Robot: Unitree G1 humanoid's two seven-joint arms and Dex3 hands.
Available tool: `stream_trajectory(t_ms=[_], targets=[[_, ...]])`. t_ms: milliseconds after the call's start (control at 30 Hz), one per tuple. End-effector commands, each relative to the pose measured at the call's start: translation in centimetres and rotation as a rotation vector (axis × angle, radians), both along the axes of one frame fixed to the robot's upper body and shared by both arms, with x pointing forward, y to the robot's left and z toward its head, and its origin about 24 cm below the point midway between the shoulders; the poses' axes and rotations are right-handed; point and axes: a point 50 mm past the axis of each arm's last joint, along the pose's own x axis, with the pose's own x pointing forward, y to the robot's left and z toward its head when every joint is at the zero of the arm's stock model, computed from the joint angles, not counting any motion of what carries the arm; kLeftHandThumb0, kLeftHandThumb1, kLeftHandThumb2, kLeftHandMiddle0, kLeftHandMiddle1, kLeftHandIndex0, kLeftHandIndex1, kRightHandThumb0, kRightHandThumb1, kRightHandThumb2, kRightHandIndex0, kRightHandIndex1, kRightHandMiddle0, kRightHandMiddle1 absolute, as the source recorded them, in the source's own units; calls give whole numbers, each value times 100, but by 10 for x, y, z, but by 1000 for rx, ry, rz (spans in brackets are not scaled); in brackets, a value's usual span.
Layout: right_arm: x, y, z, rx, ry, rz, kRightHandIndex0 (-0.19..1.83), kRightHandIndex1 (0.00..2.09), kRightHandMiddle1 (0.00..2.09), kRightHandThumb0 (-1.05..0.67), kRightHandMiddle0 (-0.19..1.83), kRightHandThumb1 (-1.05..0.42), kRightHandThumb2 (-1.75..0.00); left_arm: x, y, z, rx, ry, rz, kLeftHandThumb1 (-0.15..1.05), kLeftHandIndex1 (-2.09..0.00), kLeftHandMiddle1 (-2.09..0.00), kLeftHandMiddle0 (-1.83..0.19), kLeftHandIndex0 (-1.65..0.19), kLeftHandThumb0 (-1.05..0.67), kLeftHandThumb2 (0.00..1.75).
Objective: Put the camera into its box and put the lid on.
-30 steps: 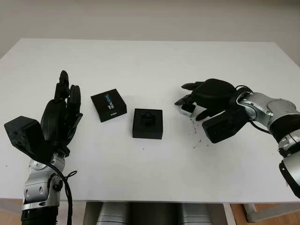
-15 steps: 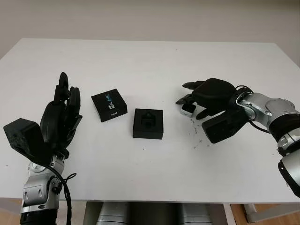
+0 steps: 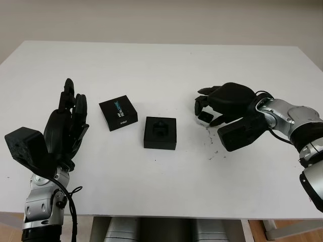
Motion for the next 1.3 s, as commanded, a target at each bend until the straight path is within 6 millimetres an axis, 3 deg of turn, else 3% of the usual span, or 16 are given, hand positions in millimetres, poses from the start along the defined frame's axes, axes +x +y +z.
stream_trajectory(t_ms=[0, 433, 700, 867, 1267], targets=[[-2, -6, -1, 11, 2, -11, 32, 7, 139, -35, 32, -98, -5, 1, 0, 3, 12, -11, -1, 105, -3, -5, 19, 19, -75, 49], [1, -7, -3, 52, 49, -85, 35, 7, 130, -34, 36, -96, -5, -1, 2, 5, 23, -12, -5, 105, -3, -5, 19, 19, -75, 48], [3, -19, -10, 393, 241, -295, 36, 7, 133, -34, 40, -91, -4, -2, 1, 4, 20, -12, -7, 105, -2, -5, 19, 19, -75, 48], [2, -26, -14, 541, 335, -384, 33, 5, 146, -35, 35, -92, -5, -3, 0, 3, 14, -11, -8, 105, -2, -4, 19, 19, -74, 48], [1, -24, -19, 591, 371, -397, 33, 5, 160, -38, 33, -91, -5, -5, 1, 2, 13, -3, -10, 105, -1, -3, 19, 19, -72, 50]])
